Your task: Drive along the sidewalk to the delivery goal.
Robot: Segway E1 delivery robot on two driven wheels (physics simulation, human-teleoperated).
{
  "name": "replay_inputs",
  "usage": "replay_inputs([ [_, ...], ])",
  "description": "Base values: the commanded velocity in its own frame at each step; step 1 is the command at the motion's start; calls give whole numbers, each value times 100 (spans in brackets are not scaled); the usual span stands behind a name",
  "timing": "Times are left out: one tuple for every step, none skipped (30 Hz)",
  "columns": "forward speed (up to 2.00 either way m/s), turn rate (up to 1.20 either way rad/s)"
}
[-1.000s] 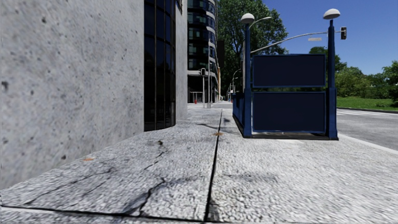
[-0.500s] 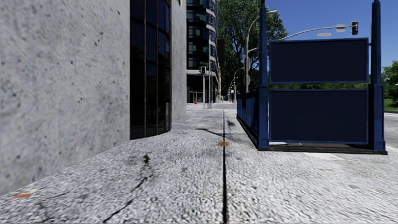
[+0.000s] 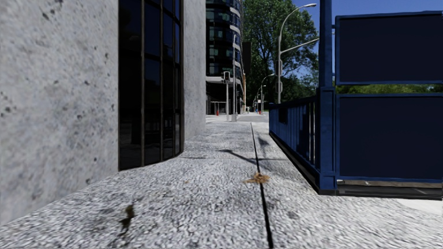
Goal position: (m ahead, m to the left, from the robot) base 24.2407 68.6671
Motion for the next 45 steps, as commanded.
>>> replay_inputs([
  [196, 0],
  [196, 0],
  [196, 0],
  [196, 0],
  [196, 0],
  [196, 0],
  [196, 0],
  [196, 0],
  [196, 0],
  [196, 0],
  [196, 0],
  [196, 0],
  [196, 0],
  [196, 0],
  [196, 0],
  [196, 0],
  [196, 0],
  [196, 0],
  [196, 0],
  [196, -37],
  [196, -80],
  [196, -98],
  [196, -107],
  [196, -107],
  [196, -110],
  [196, -111],
  [196, -98],
  [196, -13],
  [196, -13],
  [196, 0],
  [196, 0],
  [196, 0],
  [196, 0],
  [196, 0],
  [196, 0],
  [196, 0],
  [196, 0],
  [196, 0],
  [196, 0],
  [196, 0],
  [196, 0],
  [196, 0],
  [196, 0],
  [196, 0],
  [196, 0],
])
